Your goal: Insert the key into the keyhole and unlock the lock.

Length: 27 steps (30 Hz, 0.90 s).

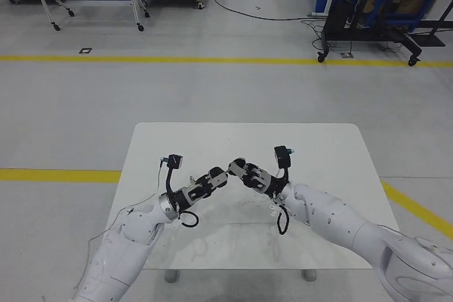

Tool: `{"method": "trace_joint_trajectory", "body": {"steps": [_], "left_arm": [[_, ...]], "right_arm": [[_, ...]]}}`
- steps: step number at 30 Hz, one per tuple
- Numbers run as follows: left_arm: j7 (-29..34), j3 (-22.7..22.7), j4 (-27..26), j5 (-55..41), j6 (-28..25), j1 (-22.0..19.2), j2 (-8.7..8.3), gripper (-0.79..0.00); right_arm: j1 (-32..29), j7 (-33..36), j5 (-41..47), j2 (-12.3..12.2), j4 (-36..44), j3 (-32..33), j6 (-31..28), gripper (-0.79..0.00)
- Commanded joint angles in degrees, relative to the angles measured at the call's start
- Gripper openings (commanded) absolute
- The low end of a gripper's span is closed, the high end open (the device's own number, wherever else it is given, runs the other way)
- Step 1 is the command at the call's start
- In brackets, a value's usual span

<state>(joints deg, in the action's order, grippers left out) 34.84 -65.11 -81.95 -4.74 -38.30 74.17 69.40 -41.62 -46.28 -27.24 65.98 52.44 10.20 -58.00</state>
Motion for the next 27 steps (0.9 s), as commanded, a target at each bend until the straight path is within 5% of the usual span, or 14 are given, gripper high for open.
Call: {"method": "trace_joint_trajectory", "body": {"steps": [1, 27], "left_arm": [[-0.19, 0.11, -0.06, 0.27, 0.14, -0.01, -0.01, -0.449], [1.64, 1.32, 1.55, -5.03, 0.39, -0.90, -0.07, -0.443]], "right_arm": [[0.07, 0.00, 0.27, -0.05, 0.19, -0.33, 0.00, -0.785], [-0.31, 0.00, 0.53, -0.06, 0.05, -0.46, 0.00, -0.785]]}}
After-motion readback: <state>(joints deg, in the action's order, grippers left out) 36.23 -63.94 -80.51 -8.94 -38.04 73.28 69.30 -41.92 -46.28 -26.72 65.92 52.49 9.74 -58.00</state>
